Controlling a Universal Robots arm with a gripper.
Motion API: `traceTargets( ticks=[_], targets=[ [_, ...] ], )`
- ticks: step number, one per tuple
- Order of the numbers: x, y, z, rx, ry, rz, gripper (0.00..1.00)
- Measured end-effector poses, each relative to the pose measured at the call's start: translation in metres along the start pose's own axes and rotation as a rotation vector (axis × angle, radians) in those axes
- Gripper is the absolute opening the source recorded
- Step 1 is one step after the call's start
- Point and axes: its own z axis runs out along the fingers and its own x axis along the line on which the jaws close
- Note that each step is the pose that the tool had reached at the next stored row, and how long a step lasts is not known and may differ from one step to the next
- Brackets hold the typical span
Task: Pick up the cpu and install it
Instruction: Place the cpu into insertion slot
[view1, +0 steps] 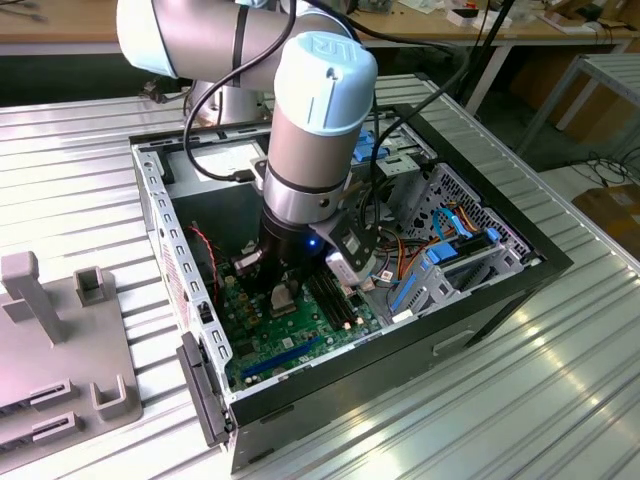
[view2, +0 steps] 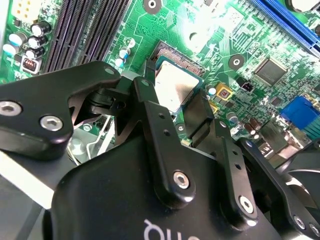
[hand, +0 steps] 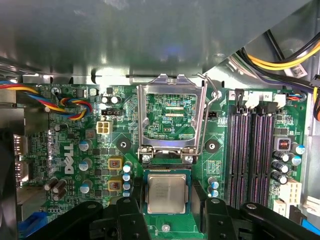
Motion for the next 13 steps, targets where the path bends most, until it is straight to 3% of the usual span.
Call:
traceTargets(
  ticks=[13],
  targets=[
    [-0.0009,-0.0024,0.0032,0.0001,0.0003,0.005,0.47]
  ],
)
